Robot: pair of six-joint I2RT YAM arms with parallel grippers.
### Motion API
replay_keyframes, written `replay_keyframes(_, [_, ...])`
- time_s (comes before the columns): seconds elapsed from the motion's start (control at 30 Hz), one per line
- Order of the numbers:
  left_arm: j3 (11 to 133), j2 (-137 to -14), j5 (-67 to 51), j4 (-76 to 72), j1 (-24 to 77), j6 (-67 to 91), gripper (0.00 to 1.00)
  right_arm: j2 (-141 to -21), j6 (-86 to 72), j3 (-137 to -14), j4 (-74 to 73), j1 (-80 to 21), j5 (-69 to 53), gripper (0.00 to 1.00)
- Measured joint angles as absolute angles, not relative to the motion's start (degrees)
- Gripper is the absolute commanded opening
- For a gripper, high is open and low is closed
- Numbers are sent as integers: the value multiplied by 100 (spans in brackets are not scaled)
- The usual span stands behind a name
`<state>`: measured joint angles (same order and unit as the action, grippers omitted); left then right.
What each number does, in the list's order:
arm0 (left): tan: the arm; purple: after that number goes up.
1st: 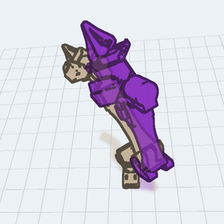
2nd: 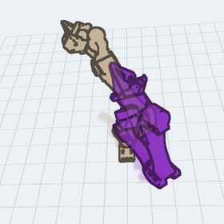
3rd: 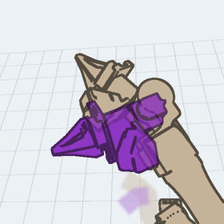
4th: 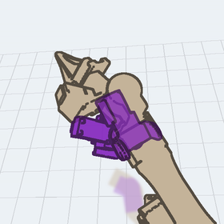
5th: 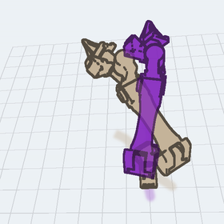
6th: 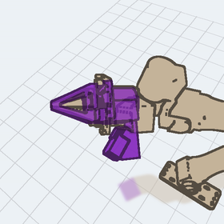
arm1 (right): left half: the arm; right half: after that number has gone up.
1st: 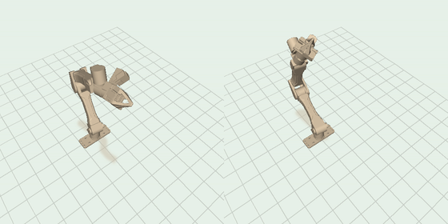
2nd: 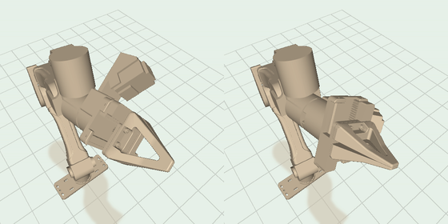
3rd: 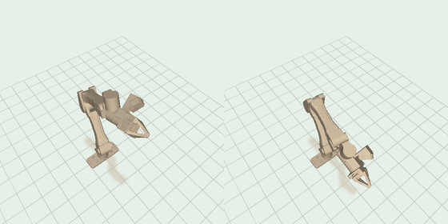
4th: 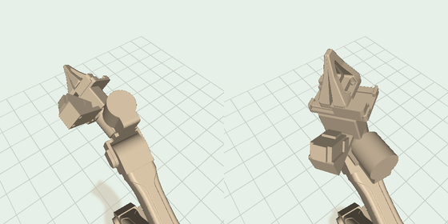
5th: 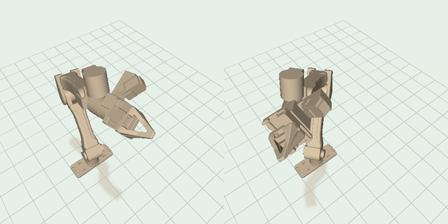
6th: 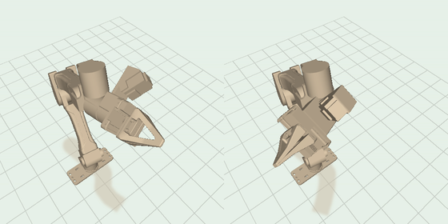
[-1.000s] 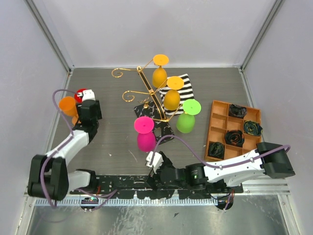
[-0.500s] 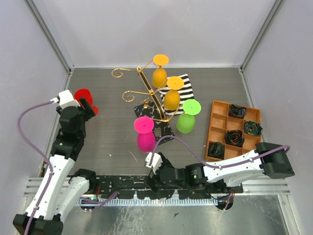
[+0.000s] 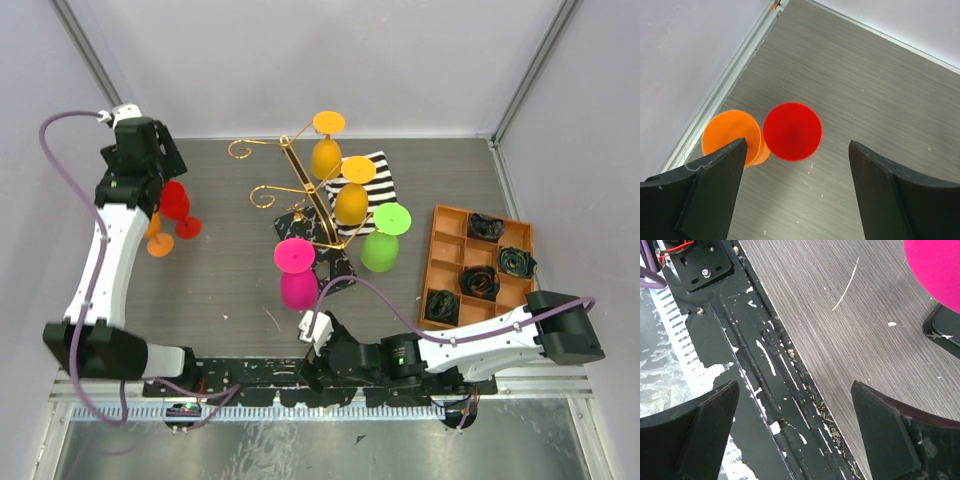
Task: Place the wine glass upside down on the wine glass rack
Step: Move the wine glass to the center of the board.
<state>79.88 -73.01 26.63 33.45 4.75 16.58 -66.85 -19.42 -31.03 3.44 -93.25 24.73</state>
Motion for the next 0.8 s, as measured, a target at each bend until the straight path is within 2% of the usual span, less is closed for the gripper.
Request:
replay_keyframes(0.2, [9758,-9166,2073,4329,-193,1747,91,-6582,-1966,-3009,314,-9325,2473,100])
replay_keyframes(0.43, [11493,-10713,1605,5500,-523,1922,92,-6556,-1968,-2965,290,-9325,2473,100])
replay_keyframes(0.8, [12453,-11942,1111,6578,-746,2075,92,-6563,-1988,-2943,274,-9323,2475,100])
